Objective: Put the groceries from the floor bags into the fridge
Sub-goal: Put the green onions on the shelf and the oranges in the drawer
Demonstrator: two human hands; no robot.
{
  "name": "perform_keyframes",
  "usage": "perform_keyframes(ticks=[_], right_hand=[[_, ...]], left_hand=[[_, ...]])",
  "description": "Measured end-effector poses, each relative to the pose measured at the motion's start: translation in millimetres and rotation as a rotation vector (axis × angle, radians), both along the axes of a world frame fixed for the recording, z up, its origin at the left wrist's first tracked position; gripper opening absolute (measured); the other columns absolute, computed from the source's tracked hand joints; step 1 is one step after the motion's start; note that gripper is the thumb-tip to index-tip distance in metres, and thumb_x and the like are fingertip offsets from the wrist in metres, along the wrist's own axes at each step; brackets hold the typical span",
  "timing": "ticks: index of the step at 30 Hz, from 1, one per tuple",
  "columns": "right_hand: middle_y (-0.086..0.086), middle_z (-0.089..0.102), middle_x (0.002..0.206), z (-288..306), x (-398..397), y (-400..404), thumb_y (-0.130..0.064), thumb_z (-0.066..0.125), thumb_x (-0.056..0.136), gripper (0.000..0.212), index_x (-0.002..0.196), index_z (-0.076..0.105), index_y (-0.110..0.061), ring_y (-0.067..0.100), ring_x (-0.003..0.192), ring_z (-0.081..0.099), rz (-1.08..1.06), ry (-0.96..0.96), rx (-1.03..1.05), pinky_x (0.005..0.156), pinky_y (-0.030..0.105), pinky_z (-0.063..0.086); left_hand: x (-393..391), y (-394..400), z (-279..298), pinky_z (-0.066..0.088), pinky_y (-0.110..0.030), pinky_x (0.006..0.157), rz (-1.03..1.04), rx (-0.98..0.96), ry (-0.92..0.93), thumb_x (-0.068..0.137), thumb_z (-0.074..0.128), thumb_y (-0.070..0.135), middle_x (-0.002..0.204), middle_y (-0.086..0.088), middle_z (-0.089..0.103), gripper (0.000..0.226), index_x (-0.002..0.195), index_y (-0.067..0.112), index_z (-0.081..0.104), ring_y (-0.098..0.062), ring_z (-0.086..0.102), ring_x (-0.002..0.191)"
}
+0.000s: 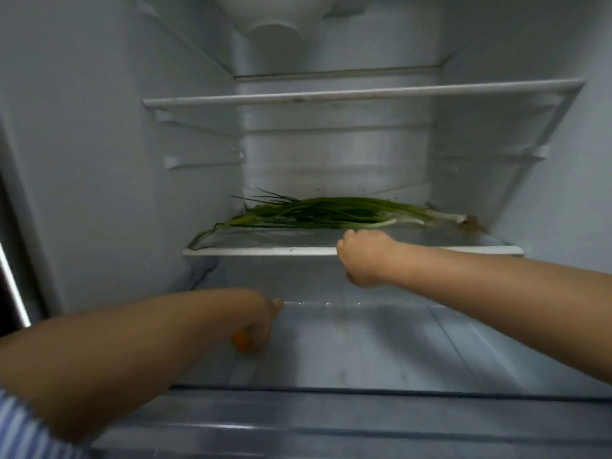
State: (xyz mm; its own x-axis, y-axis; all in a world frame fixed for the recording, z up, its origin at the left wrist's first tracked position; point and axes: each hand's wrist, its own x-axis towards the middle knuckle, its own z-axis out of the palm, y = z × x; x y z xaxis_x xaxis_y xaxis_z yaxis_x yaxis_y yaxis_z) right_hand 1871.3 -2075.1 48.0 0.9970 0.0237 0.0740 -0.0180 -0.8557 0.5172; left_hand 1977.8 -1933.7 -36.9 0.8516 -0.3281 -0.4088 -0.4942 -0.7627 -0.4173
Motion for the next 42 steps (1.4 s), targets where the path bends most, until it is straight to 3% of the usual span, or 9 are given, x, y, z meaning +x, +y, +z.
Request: perform_keyframes(ticks=[4, 10, 14, 20, 26, 29, 32, 37, 42], right_hand=[[0.017, 0.048, 0.129, -2.4, -4.8, 3.0, -0.018, 0.047, 0.094, 0.041, 0.130, 0.043, 0.000, 0.029, 0.115, 0.054, -0.001, -0.057, -0.020, 0.087, 0.032, 0.048], [0.014, 0.052, 0.129, 10.3, -3.0, 3.8, -0.027, 0.052, 0.092, 0.043, 0.128, 0.049, -0.004, 0.029, 0.113, 0.056, -0.009, 0.013, -0.045, 0.084, 0.034, 0.050], [0.016, 0.051, 0.132, 17.6, -14.1, -0.6, -0.031, 0.054, 0.091, 0.049, 0.130, 0.046, -0.003, 0.031, 0.119, 0.052, -0.077, 0.073, 0.032, 0.093, 0.036, 0.047], [0.014, 0.046, 0.135, 24.3, -56.8, 17.4, -0.035, 0.054, 0.090, 0.053, 0.134, 0.041, -0.008, 0.031, 0.121, 0.050, -0.082, 0.051, 0.103, 0.095, 0.037, 0.046], [0.014, 0.054, 0.129, 34.7, -140.5, 51.2, -0.034, 0.049, 0.092, 0.043, 0.126, 0.053, -0.009, 0.031, 0.117, 0.053, 0.159, -0.150, 0.231, 0.093, 0.036, 0.046], [0.014, 0.054, 0.128, 10.0, -189.3, 72.2, -0.033, 0.046, 0.093, 0.041, 0.125, 0.052, -0.009, 0.031, 0.118, 0.051, 0.316, -0.327, 0.415, 0.094, 0.037, 0.045], [0.015, 0.053, 0.127, -35.7, -227.8, 100.4, -0.032, 0.046, 0.093, 0.041, 0.123, 0.052, -0.005, 0.033, 0.118, 0.049, 0.431, -0.371, 0.509, 0.095, 0.039, 0.042], [0.018, 0.045, 0.135, -86.4, -285.3, 172.9, -0.018, 0.053, 0.090, 0.045, 0.131, 0.045, 0.000, 0.030, 0.128, 0.041, 0.581, -0.128, 0.797, 0.104, 0.031, 0.030], [0.017, 0.045, 0.139, -109.1, -358.8, 277.5, -0.015, 0.053, 0.089, 0.044, 0.131, 0.047, 0.000, 0.027, 0.131, 0.040, 0.737, 0.041, 0.875, 0.106, 0.027, 0.028]], left_hand=[[-0.4, 1.6, -4.4, 0.039, -0.039, 0.111, 0.052, -0.040, 0.032, 0.073, 0.077, 0.033, 0.145, -0.013, 0.042, 0.117, 0.149, 0.018, -0.011, -0.026, 0.050, 0.128], [-31.8, -0.5, 48.2, 0.038, -0.037, 0.107, -0.068, -0.099, 0.027, 0.086, 0.064, 0.036, 0.153, -0.012, 0.028, 0.087, 0.151, 0.014, 0.010, -0.031, 0.041, 0.134], [-51.0, -0.1, 86.7, 0.043, -0.037, 0.097, -0.095, -0.121, 0.022, 0.096, 0.048, 0.037, 0.153, -0.012, 0.029, 0.068, 0.152, 0.016, 0.015, -0.031, 0.047, 0.129], [-104.3, 20.1, 128.1, 0.039, -0.034, 0.103, -0.294, -0.319, -0.253, 0.096, 0.049, 0.027, 0.146, -0.010, 0.040, 0.055, 0.147, 0.017, 0.028, -0.028, 0.043, 0.130], [-201.4, 60.0, 123.7, 0.044, -0.033, 0.096, -0.163, -0.595, -0.445, 0.093, 0.051, 0.029, 0.131, -0.009, 0.056, 0.038, 0.130, 0.020, 0.053, -0.027, 0.053, 0.120], [-263.4, 88.7, 104.1, 0.043, -0.034, 0.098, -0.050, -0.678, -0.565, 0.091, 0.052, 0.035, 0.135, -0.009, 0.054, 0.041, 0.130, 0.021, 0.053, -0.029, 0.051, 0.124], [-328.2, 121.1, 74.2, 0.044, -0.034, 0.095, 0.097, -0.674, -0.589, 0.092, 0.051, 0.034, 0.134, -0.010, 0.053, 0.040, 0.129, 0.021, 0.052, -0.029, 0.051, 0.123], [-434.9, 198.8, 20.3, 0.046, -0.039, 0.094, 0.329, -0.522, -0.514, 0.092, 0.049, 0.031, 0.129, -0.013, 0.054, 0.037, 0.126, 0.015, 0.054, -0.032, 0.053, 0.120], [-543.4, 293.7, -23.0, 0.047, -0.037, 0.094, 0.564, -0.479, -0.513, 0.092, 0.049, 0.030, 0.128, -0.011, 0.054, 0.035, 0.124, 0.016, 0.056, -0.030, 0.053, 0.118]])
